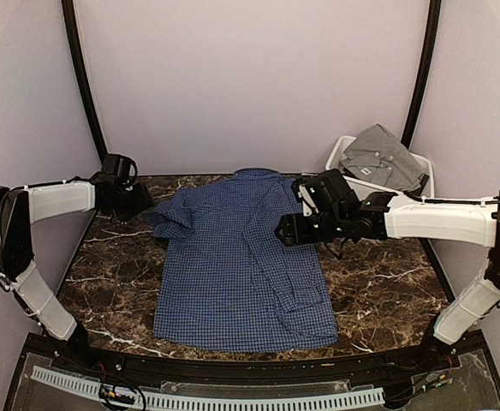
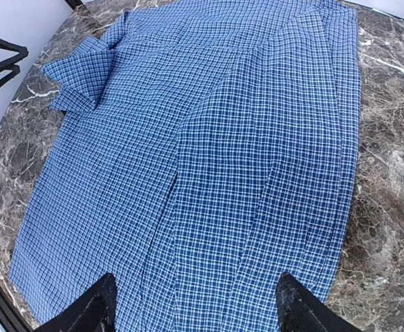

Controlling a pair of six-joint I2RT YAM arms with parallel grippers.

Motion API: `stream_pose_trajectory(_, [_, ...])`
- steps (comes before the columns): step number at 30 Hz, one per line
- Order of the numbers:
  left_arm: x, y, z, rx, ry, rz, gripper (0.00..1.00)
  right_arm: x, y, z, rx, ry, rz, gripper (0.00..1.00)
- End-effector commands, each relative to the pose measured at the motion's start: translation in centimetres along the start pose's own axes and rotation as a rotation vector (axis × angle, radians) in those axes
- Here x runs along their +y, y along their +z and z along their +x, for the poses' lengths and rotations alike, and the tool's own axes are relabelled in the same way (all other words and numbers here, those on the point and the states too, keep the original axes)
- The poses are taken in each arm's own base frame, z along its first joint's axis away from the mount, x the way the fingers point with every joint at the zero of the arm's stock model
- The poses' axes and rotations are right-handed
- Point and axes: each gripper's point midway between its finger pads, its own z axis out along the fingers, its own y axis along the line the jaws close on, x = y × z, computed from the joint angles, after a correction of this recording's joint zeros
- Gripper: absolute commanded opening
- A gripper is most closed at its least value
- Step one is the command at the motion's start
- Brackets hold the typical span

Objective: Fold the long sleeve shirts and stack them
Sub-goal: Adjust the sleeve of the 1/3-folded shirt.

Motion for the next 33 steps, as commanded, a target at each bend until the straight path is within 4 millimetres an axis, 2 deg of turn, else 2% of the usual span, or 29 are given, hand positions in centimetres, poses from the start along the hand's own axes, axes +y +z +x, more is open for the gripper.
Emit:
stream_pose_trajectory(1, [1.2,1.6,-0.5,0.061,-0.179,0.027,0.61,0.9,-0.2,-1.4,-0.034,0.0,-0.033,0.75])
stream_pose_trajectory(5, [1.0,3.8,-1.2,0.091,-0.233,0.039,0.62,0.8,-0.3,-1.3,-0.034,0.002,-0.037,0.75])
stream_pose_trajectory(10, [1.6,5.9,-0.8,0.113,-0.268,0.01,0.61,0.6,-0.6,-1.0,-0.036,0.006,-0.034,0.76])
stream_pose_trajectory(14, [2.2,6.8,-0.7,0.111,-0.263,-0.018,0.51,0.5,-0.8,-1.0,-0.039,0.012,-0.034,0.76])
stream_pose_trajectory(16, [2.3,6.9,-0.6,0.112,-0.252,-0.024,0.42,0.4,-0.8,-0.9,-0.038,0.01,-0.031,0.76])
stream_pose_trajectory(19, [2.2,6.5,-0.8,0.111,-0.228,-0.023,0.14,0.4,-1.0,-1.0,-0.045,0.011,-0.031,0.76])
stream_pose_trajectory(21, [1.5,5.6,-1.2,0.094,-0.193,-0.006,0.03,0.5,-1.0,-1.1,-0.047,0.011,-0.032,0.76])
stream_pose_trajectory(23, [0.1,4.2,-2.0,0.057,-0.125,0.018,0.0,0.4,-1.0,-1.1,-0.05,0.011,-0.029,0.76])
stream_pose_trajectory(24, [-1.4,3.1,-2.2,0.037,-0.067,0.047,0.0,0.3,-0.9,-1.1,-0.053,0.012,-0.027,0.76])
stream_pose_trajectory(25, [-2.1,2.5,-2.3,0.025,-0.034,0.059,0.0,0.3,-0.9,-1.2,-0.056,0.013,-0.024,0.76])
stream_pose_trajectory(26, [-4.0,1.3,-2.0,0.013,0.039,0.094,0.0,0.3,-0.9,-1.3,-0.06,0.015,-0.025,0.76])
stream_pose_trajectory(27, [-4.9,0.7,-1.7,0.009,0.076,0.11,0.0,0.3,-0.9,-1.3,-0.065,0.016,-0.025,0.76])
stream_pose_trajectory(28, [-6.5,-0.4,-1.0,0.0,0.145,0.134,0.0,0.4,-0.8,-1.5,-0.071,0.019,-0.028,0.76])
stream_pose_trajectory(29, [-7.1,-0.9,-0.8,-0.01,0.172,0.137,0.0,0.5,-0.8,-1.6,-0.075,0.022,-0.031,0.76])
stream_pose_trajectory(31, [-10.2,-2.7,1.2,-0.013,0.267,0.211,0.0,0.6,-0.6,-1.7,-0.081,0.03,-0.042,0.76])
stream_pose_trajectory(33, [-11.6,-3.5,3.2,0.003,0.326,0.249,0.0,0.8,-0.4,-1.9,-0.088,0.039,-0.052,0.76])
